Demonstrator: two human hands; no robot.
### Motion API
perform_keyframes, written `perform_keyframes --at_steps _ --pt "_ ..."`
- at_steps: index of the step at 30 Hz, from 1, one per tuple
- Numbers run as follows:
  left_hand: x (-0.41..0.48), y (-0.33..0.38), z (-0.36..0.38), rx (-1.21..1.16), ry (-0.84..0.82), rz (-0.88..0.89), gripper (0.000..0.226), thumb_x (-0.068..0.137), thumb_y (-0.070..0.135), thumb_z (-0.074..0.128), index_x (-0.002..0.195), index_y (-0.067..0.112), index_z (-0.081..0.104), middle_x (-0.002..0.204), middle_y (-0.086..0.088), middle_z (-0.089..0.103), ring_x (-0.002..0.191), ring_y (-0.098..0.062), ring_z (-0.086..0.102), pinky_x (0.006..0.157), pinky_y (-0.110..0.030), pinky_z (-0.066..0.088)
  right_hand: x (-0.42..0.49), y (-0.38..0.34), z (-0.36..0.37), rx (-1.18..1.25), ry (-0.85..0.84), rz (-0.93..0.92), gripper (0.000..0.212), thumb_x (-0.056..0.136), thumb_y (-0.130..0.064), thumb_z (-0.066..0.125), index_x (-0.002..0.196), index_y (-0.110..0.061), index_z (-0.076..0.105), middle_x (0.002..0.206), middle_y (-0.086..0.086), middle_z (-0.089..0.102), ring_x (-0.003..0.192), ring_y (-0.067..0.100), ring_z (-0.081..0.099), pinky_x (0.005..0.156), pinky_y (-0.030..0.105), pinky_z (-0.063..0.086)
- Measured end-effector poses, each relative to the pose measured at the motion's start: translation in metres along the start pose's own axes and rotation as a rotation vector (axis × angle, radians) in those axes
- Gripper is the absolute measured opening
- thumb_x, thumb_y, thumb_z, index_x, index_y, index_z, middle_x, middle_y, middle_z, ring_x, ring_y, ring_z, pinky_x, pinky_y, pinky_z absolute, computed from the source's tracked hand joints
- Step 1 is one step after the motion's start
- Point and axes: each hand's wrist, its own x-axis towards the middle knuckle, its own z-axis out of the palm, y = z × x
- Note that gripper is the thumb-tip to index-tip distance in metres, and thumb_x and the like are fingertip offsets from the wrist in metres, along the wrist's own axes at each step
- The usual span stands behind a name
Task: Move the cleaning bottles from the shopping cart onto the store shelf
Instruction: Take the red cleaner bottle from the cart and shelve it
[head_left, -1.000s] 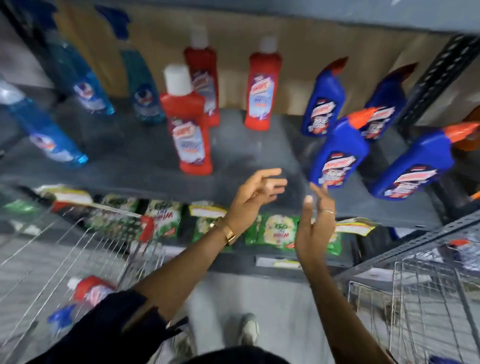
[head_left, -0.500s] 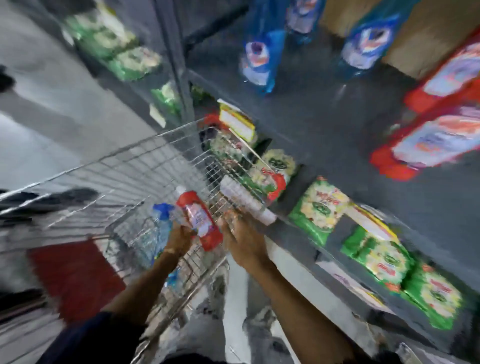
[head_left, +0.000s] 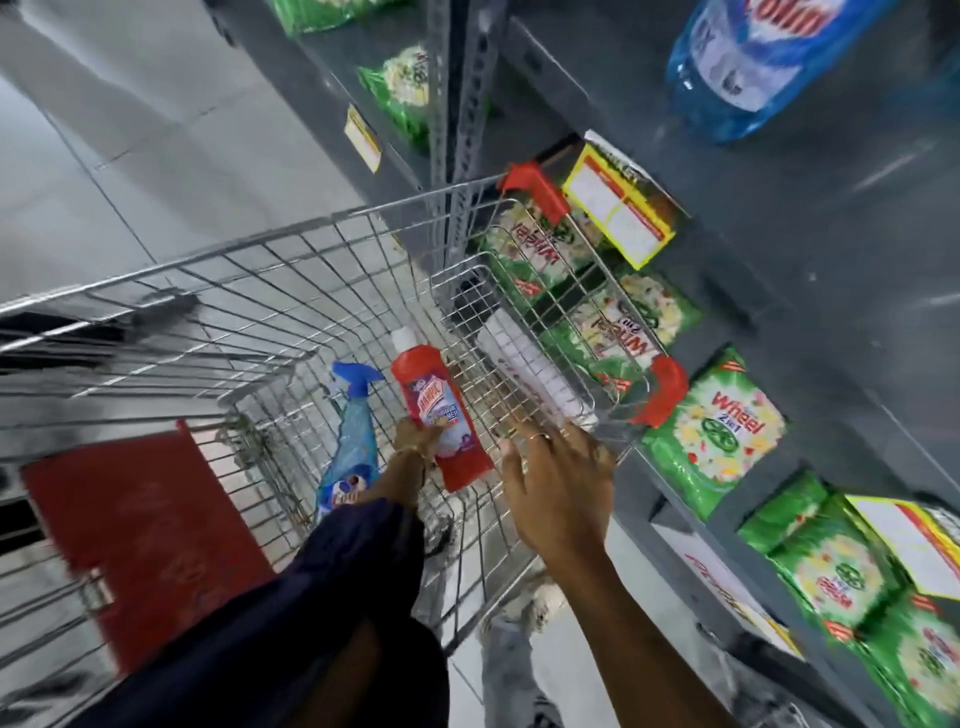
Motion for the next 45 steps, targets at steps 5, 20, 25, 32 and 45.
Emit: perform_keyframes --at_steps 5,20,25,32,45 --pt "-0.027 0.01 -0.009 0.122 -0.083 0.16 0.032 0.08 0.004 0.068 0.109 -0.002 0.056 0.118 -0.024 0.062 0.093 -0.027 0.06 0.068 -0.033 0.053 0.0 -0.003 0.0 0.016 0.003 0.026 0.047 0.091 -0.04 0.03 0.125 -0.023 0.057 0.128 0.001 0.064 0.126 0.024 0.048 0.104 0.043 0.032" --pt "-0.304 0.102 -0.051 0.168 -0.591 0.911 0.033 0.078 0.003 0.068 0.109 0.006 0.057 0.102 -0.008 0.074 0.092 -0.024 0.071 0.071 -0.031 0.059 -0.074 0.047 -0.123 1.605 -0.27 0.125 0.051 0.079 -0.047 0.063 0.123 -0.021 0.06 0.123 0.002 0.068 0.114 0.024 0.063 0.098 0.045 0.049" --pt "-0.372 0.083 -0.003 0.254 -0.748 1.014 0.038 0.075 0.007 0.066 0.113 0.007 0.059 0.097 0.006 0.076 0.089 -0.011 0.07 0.073 -0.021 0.055 -0.141 0.085 -0.154 1.706 0.024 0.127 0.036 0.079 -0.028 0.06 0.112 -0.012 0.065 0.108 0.006 0.074 0.095 0.024 0.07 0.084 0.043 0.057" --pt "-0.415 0.037 0.073 0.336 -0.965 0.959 0.03 0.082 0.015 0.058 0.112 0.016 0.062 0.097 0.011 0.075 0.092 -0.007 0.069 0.073 -0.023 0.056 -0.217 0.162 -0.153 1.71 0.263 0.235 0.042 0.078 -0.034 0.057 0.113 -0.012 0.063 0.1 0.003 0.076 0.089 0.021 0.072 0.071 0.034 0.06" --pt "-0.458 0.019 0.238 0.414 -1.16 1.185 0.032 0.085 0.013 0.055 0.116 0.005 0.05 0.108 -0.014 0.067 0.096 -0.016 0.063 0.081 -0.033 0.054 -0.231 0.3 -0.166 1.613 0.698 0.145 0.026 0.092 -0.017 0.054 0.116 -0.009 0.06 0.098 -0.002 0.074 0.09 0.015 0.067 0.075 0.032 0.056"
